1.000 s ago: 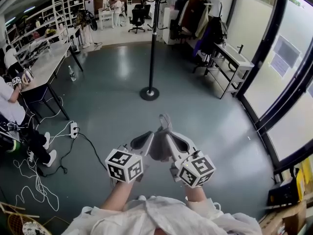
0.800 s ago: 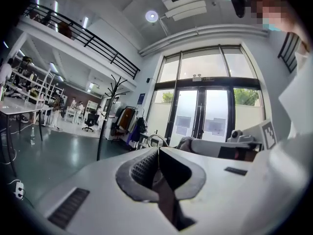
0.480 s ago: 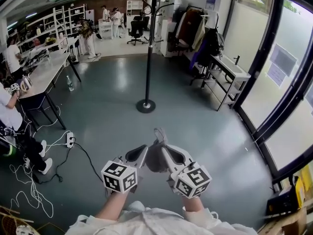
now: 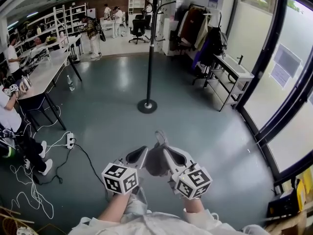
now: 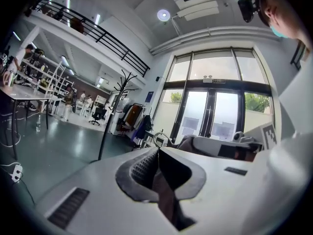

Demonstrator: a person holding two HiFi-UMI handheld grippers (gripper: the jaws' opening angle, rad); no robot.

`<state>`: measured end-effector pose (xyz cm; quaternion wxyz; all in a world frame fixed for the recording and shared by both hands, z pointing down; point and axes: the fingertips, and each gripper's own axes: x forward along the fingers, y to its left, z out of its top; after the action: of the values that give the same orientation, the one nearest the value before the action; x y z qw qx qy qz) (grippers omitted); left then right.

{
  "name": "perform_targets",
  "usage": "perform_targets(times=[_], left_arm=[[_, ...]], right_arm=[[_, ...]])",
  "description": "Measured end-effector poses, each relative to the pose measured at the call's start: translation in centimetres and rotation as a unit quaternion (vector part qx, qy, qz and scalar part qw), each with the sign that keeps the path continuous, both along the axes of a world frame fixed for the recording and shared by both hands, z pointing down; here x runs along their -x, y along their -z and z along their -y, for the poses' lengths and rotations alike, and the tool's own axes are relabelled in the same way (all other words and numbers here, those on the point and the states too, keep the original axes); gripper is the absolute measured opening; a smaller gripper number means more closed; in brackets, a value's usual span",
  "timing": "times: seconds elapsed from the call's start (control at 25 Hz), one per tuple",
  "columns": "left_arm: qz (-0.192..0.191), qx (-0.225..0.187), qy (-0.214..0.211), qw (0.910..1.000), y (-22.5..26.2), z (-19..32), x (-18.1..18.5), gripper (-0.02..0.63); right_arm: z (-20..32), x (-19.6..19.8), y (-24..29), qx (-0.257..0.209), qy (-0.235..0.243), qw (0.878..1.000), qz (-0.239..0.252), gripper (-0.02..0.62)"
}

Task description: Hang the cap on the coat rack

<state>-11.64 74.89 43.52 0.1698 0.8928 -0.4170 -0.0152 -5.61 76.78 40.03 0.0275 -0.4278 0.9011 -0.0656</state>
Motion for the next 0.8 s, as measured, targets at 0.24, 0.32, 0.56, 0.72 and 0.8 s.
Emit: perform_targets(times=[0.24, 0.32, 0.56, 0.72, 0.8], left_arm=[[0.001, -0.001, -0.006, 1.0000, -0.1, 5.5, 0.9, 0.017], [0.000, -0.006, -0.012, 0.9999, 0.4, 7.9, 1.2, 0.017], [0.006, -0.025, -0.037, 0.9990, 2.8, 15.8, 3.2, 0.016], [0.003, -0.044, -0.048, 0.9979, 4.5, 21.1, 4.4, 0.017], [0.002, -0.053, -0.054, 0.9971, 5.3, 23.6, 4.7, 0.017]], right_arm=[[5.6, 1.3, 0.0, -0.001, 0.002, 1.000, -0.004, 0.015], [8.0, 1.8, -0.1, 0.002, -0.002, 1.000, -0.004, 0.015], [16.0, 3.8, 2.1, -0.016, -0.024, 1.000, 0.000, 0.015], [21.4, 4.9, 4.0, -0.038, -0.041, 0.998, 0.002, 0.015], [23.8, 5.3, 4.7, -0.047, -0.046, 0.998, 0.003, 0.015]])
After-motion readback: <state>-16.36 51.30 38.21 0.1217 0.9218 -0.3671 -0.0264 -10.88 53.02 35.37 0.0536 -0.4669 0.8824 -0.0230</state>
